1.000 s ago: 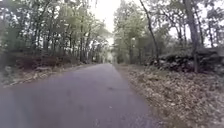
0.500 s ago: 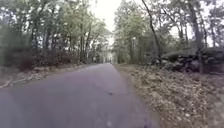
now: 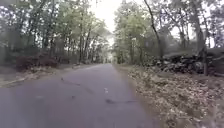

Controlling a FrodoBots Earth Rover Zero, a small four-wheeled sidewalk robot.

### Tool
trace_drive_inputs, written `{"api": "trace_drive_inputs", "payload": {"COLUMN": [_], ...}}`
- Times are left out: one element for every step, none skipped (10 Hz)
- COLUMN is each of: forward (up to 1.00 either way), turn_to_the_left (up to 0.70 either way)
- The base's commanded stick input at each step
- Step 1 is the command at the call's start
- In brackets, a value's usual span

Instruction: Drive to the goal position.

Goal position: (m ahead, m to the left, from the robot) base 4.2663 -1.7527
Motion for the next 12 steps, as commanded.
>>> {"api": "trace_drive_inputs", "payload": {"forward": [0.70,0.70,0.70,0.70,0.70,0.70,0.70,0.70,0.70,0.70,0.70,0.70], "turn_to_the_left": [0.00,0.00,0.00,0.00,0.00,0.00,0.00,0.00,0.00,0.00,0.00,0.00]}}
